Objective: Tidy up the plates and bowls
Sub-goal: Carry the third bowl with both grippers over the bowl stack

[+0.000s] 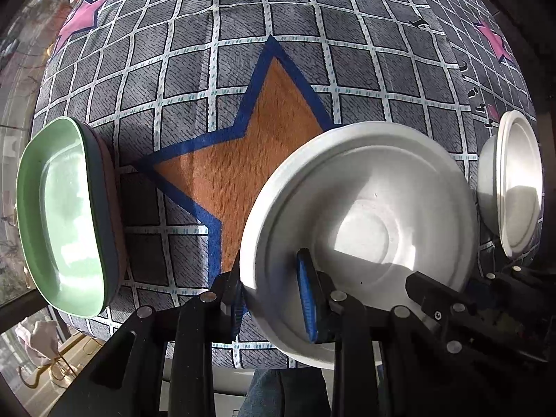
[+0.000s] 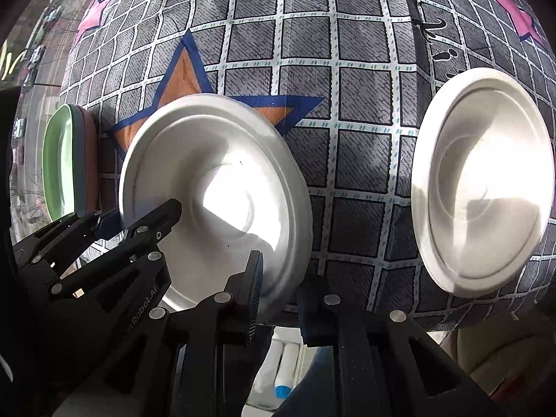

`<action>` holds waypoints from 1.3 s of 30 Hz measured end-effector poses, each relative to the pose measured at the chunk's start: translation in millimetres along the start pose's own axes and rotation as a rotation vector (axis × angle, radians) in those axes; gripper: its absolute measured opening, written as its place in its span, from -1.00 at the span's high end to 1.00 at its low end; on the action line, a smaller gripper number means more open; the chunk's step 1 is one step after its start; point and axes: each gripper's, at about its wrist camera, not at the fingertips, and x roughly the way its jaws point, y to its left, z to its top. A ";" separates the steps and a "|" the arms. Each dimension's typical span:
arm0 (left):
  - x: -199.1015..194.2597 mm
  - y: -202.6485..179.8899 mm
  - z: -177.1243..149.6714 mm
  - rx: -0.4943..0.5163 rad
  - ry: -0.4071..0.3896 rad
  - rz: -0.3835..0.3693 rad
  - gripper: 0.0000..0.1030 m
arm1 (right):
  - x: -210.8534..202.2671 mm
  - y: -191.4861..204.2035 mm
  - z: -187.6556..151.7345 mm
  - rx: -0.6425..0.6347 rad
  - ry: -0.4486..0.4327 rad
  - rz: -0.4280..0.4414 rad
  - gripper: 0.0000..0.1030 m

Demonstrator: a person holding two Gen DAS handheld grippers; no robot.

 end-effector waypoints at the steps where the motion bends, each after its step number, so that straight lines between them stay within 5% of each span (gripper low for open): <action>1: 3.4 8.9 -5.3 0.001 -0.002 0.002 0.40 | 2.4 0.6 -4.3 0.001 0.002 0.000 0.65; 9: 5.1 4.1 -7.3 0.008 -0.003 0.006 0.38 | 2.6 -24.5 0.3 -0.001 0.018 0.007 0.63; 39: -19.5 -12.2 -2.0 0.129 -0.029 0.035 0.34 | -8.8 0.4 -13.9 -0.009 -0.009 0.017 0.63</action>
